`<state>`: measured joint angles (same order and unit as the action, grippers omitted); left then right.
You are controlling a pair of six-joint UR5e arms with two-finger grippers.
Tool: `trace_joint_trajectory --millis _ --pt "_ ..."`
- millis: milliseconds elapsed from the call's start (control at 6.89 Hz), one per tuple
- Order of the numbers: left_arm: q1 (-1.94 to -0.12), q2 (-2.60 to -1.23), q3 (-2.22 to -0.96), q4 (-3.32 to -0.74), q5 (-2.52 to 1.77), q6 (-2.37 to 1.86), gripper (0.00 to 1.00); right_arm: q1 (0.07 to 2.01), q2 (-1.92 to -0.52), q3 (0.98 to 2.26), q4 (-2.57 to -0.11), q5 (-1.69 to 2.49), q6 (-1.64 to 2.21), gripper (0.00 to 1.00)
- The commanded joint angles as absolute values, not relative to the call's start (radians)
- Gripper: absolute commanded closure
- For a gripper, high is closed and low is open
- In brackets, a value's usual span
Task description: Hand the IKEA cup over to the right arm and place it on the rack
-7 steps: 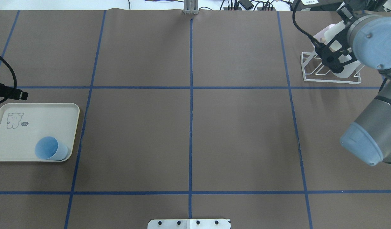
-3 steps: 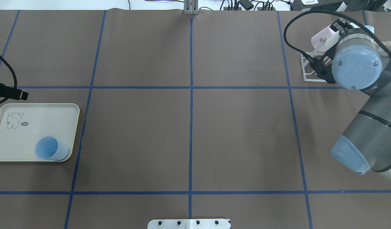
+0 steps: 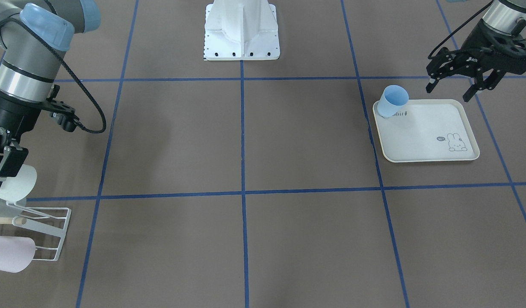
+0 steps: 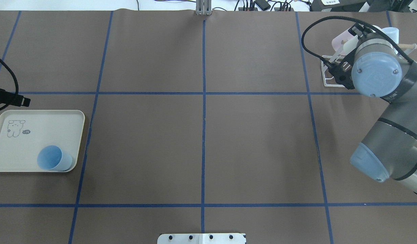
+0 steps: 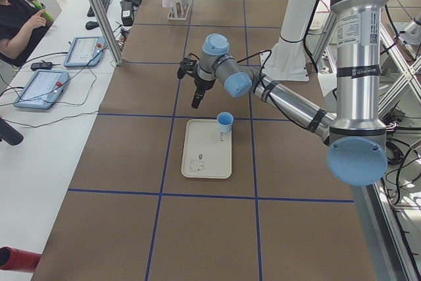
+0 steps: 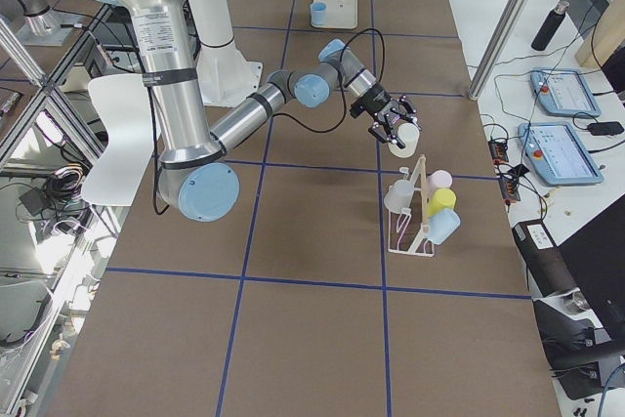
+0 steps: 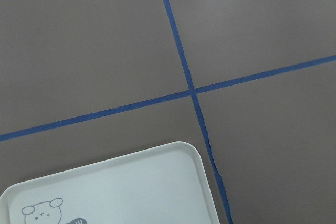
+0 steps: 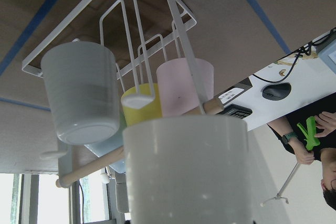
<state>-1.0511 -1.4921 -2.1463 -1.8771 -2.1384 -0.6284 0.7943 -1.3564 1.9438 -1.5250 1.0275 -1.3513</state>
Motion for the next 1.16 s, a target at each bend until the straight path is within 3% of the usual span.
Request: trace_joint_trajectory --millis 0,1015 --pt "-1.049 -1.493 -2.146 -1.878 -2.138 -0.629 0.0 0.796 -1.399 1.902 -1.409 1.028 -1.359 1.0" --pt "-1.049 -1.493 -2.134 -1.878 -2.138 -0.629 0.0 0.796 -1.413 1.848 -1.367 1.031 -1.361 0.98"
